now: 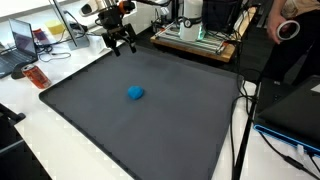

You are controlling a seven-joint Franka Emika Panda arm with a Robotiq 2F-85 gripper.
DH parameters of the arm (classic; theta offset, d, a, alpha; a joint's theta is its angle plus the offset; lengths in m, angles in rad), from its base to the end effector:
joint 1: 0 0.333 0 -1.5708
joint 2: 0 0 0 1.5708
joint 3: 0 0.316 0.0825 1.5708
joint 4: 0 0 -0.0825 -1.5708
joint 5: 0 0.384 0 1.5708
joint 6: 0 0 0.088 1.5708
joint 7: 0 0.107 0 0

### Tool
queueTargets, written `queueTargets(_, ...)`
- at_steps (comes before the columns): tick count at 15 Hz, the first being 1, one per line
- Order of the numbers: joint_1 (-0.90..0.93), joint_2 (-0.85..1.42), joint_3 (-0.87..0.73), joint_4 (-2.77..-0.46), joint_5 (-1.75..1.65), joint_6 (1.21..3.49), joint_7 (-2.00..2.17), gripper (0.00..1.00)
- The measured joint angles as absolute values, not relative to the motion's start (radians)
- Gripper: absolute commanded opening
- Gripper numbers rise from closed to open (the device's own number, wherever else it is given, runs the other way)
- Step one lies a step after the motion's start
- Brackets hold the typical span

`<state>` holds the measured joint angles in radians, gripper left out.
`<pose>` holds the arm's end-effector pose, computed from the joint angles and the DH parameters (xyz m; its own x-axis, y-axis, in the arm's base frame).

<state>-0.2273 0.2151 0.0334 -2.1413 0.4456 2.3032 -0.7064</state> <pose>0.5527 -0.0996 0.3009 0.9756 0.1803 0.1249 0.2105 -0.9296 -0.3024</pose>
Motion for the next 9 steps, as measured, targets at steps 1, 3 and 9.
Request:
queueTargets(1,-0.221,0.231,0.031,-2.118,0.443,2.299,-0.679,1.0)
queueTargets(3,-0.204,0.262,0.029,-2.076,0.427,2.298,-0.607,1.0)
queueTargets(9,-0.143,0.333,0.022,-1.971,0.293,2.298,-0.329,1.0)
